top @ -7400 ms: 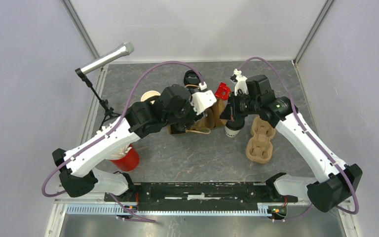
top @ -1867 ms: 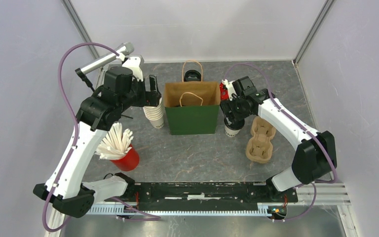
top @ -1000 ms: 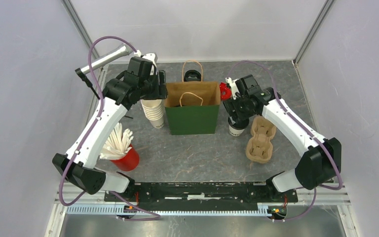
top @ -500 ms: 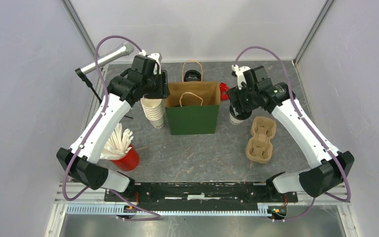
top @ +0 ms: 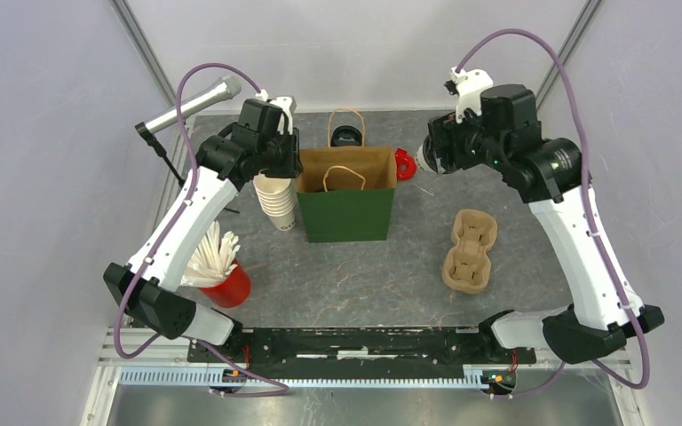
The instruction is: Pack the takeout coffee
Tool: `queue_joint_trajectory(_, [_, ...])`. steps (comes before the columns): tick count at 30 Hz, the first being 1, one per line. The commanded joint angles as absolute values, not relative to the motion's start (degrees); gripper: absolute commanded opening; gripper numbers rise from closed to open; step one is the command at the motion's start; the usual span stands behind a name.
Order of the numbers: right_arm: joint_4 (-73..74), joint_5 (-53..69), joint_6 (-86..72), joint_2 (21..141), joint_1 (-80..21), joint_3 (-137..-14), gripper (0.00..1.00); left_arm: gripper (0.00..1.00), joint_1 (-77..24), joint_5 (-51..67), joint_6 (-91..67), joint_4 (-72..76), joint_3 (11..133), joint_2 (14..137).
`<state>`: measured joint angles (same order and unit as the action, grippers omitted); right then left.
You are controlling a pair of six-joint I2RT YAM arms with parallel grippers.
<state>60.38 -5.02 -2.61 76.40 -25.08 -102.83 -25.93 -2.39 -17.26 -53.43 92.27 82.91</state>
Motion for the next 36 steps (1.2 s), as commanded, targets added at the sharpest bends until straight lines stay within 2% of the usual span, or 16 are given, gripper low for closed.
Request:
queue_joint_trajectory(1, [56.9,-3.1,-0.6,74.7,-25.1,-107.0,0.63,0.37,-25.7,-1.1,-13.4,-51.6,93.8,84.3])
queue_joint_trajectory(12, [48.9,7.6,-1.9,72.9,-25.6,-105.9,0.62,0.19,-25.8,9.1,-12.2,-47.3,92.8,84.1])
queue_joint_trajectory(16, [47.1,10.0,-2.0,72.9,-29.2,-104.8,0.62,0.18,-25.9,11.9,-11.8,-43.6,90.4,82.4])
queue_joint_trajectory(23, [48.8,5.5,-0.5,75.0,-37.2,-104.4,0.62,0.18,-25.9,15.4,-12.5,-41.3,89.6,82.4])
queue_joint_trajectory(28, [46.9,4.8,2.3,75.3,-37.9,-102.6,0.62,0.23,-26.0,16.0,-12.4,-40.9,89.3,82.1])
queue_joint_trajectory(36, [44.4,5.2,9.1,77.3,-38.1,-99.7,0.61,0.52,-25.8,11.9,-15.1,-48.9,95.1,82.5])
